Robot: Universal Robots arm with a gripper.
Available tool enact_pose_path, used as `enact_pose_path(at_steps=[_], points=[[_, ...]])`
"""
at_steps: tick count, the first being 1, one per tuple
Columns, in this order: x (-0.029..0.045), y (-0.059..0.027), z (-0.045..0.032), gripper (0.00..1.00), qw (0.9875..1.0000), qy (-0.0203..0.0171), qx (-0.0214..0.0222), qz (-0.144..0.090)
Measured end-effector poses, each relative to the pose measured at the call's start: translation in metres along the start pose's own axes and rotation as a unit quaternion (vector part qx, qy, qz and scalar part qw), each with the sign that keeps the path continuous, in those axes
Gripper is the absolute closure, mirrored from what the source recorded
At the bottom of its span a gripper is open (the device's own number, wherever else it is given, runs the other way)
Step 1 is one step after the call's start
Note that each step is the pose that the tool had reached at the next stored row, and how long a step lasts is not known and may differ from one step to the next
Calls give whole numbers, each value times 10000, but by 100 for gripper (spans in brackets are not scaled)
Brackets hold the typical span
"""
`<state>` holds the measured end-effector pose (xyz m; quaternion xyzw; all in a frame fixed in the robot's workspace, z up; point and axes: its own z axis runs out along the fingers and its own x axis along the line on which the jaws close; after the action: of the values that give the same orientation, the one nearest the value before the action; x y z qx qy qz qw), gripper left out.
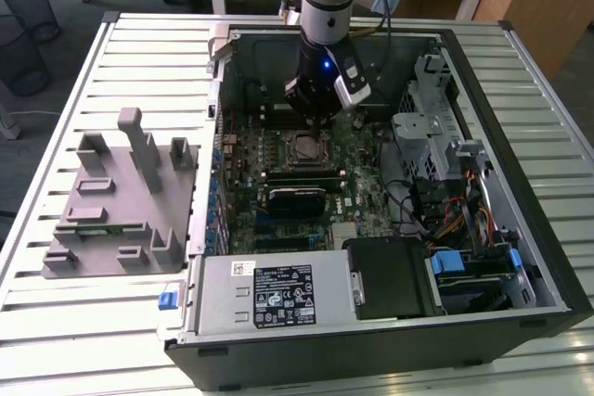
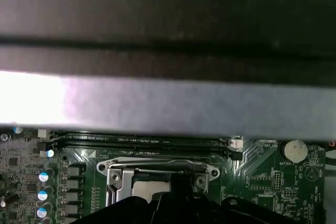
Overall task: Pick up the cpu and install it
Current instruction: 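Install the second cpu locking lever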
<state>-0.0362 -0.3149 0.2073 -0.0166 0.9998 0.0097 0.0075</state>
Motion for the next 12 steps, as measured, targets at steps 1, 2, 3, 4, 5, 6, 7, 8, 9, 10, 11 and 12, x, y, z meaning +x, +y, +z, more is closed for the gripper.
enact_pose_path(at_steps=[1, 2, 3, 4, 5, 6, 7, 8, 9, 10, 11, 12], points=[[0, -12, 0, 89, 10000, 0, -1, 0], [0, -25, 0, 89, 10000, 0, -2, 0], [1, -39, -1, 89, 10000, 0, -2, 0], [1, -51, -1, 89, 10000, 0, -3, 0], [1, -62, -1, 89, 10000, 0, -2, 0], [1, -75, -2, 89, 10000, 0, -2, 0], [2, -89, -2, 89, 10000, 0, -2, 0], [2, -102, -2, 89, 10000, 0, -2, 0], [2, -115, -2, 89, 10000, 0, -2, 0], [3, -127, -2, 89, 10000, 0, -2, 0], [3, -141, -2, 89, 10000, 0, -3, 0], [3, -152, -2, 89, 10000, 0, -3, 0]])
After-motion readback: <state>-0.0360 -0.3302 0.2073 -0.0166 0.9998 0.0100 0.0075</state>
